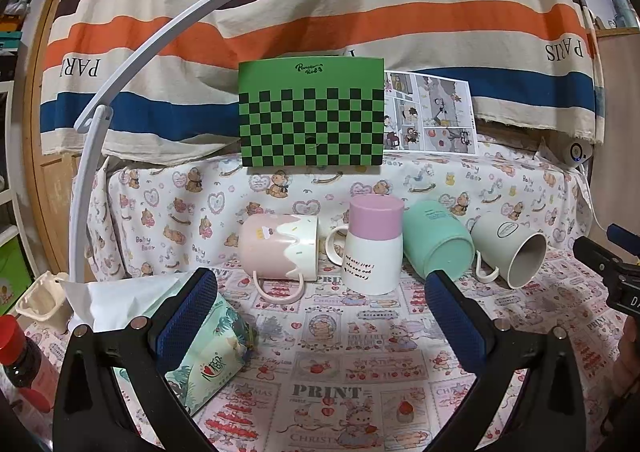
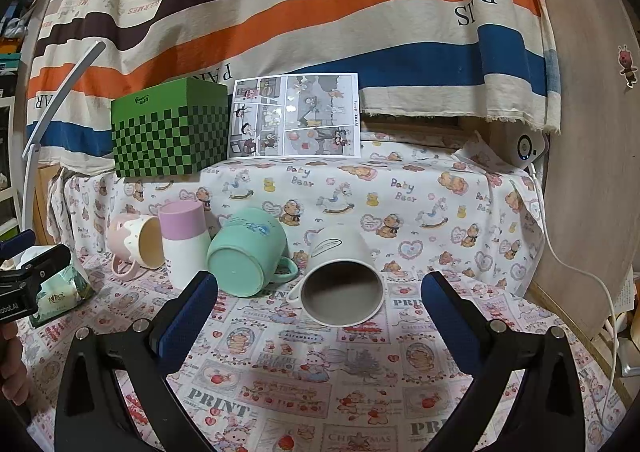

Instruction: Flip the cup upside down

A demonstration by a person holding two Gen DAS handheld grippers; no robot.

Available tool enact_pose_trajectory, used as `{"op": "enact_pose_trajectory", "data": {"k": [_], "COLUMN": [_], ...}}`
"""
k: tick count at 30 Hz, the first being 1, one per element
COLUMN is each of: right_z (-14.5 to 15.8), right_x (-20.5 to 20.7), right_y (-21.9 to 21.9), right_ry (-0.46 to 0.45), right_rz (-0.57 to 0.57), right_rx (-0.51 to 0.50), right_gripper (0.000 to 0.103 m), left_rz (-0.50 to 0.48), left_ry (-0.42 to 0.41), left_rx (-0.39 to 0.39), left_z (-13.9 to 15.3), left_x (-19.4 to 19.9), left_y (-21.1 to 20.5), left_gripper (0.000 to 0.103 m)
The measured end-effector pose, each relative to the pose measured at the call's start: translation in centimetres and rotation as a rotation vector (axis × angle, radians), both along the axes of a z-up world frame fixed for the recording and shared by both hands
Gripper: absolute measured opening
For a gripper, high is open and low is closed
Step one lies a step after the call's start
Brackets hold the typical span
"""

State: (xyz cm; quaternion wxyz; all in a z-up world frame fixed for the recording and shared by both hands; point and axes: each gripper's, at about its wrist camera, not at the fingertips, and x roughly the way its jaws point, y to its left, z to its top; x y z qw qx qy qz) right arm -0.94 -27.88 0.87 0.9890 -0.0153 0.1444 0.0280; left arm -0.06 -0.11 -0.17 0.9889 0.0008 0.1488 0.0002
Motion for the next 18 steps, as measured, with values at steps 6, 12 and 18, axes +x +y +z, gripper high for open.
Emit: {"op": "enact_pose_trajectory", "data": {"k": [6,12,18], "right_z": [0.05,0.03,0.00], "right_x": [0.00,0.01,0.05], "right_y": [0.12,0.14,0.15], "right_ry": [0.000,0.000,0.001], "right_rz": [0.001,0.003,0.001], "right_rx": [0.000,0.001,0.002], "right_gripper": [0.103,0.103,0.103], "left_rz": [0.001,0.000,0.001], "left_ry": [-0.001,-0.001,0.000], "left_rx": [0.000,-0.001,-0.001], "left_z": [-0.01,0.01,0.02], "left_x": [-0.05,-0.02,-0.03], "left_y": [0.06,0.07,0.08], "left_gripper": [0.103,0.103,0.103]}}
